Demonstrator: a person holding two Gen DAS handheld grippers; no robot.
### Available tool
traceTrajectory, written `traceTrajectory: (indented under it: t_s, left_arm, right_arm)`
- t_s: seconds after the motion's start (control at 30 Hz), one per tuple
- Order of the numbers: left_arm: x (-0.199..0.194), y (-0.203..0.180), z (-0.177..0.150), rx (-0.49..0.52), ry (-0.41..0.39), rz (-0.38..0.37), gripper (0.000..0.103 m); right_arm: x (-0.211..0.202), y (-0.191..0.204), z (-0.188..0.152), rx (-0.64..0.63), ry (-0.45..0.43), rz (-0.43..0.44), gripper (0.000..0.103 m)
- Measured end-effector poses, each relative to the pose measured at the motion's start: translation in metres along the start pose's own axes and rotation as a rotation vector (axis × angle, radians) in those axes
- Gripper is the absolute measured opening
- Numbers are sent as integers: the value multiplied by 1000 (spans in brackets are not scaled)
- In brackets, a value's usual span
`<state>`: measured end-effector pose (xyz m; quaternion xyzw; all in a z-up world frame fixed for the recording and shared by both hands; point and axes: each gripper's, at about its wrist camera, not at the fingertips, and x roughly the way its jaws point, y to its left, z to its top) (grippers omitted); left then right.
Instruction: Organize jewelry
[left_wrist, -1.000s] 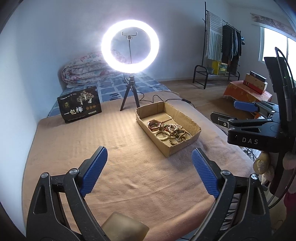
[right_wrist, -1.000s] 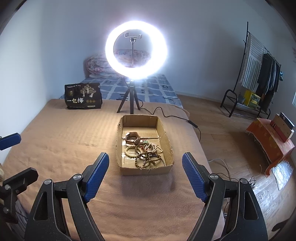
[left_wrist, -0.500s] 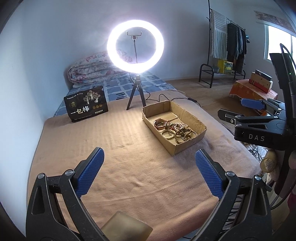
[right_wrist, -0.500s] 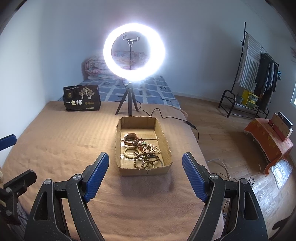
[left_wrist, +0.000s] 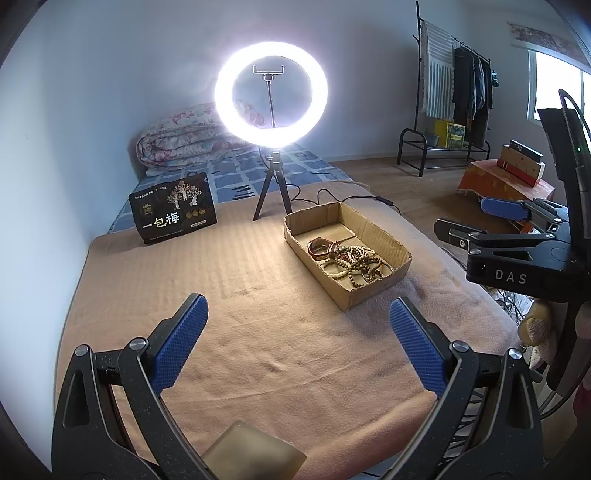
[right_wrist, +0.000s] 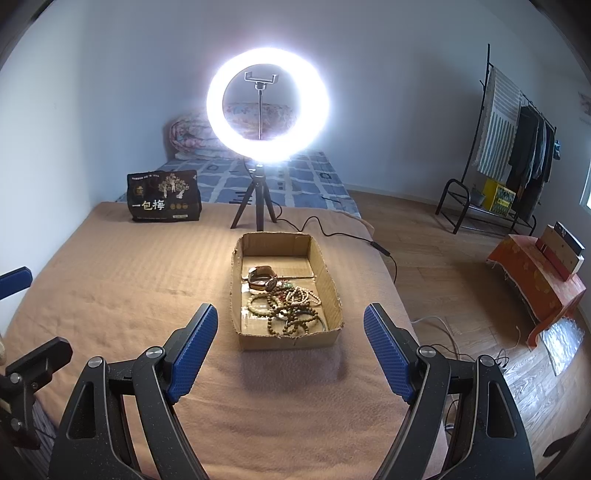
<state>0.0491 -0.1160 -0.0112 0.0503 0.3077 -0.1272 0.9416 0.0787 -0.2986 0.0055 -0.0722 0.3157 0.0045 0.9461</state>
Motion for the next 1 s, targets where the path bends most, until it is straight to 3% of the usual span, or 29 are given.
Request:
traceTrajectory:
  t_s: [1.0]
  left_arm:
    - [-3,6,-3,-23,2,19,101]
  right_arm:
    - [2,-1,-2,9,20,3,81]
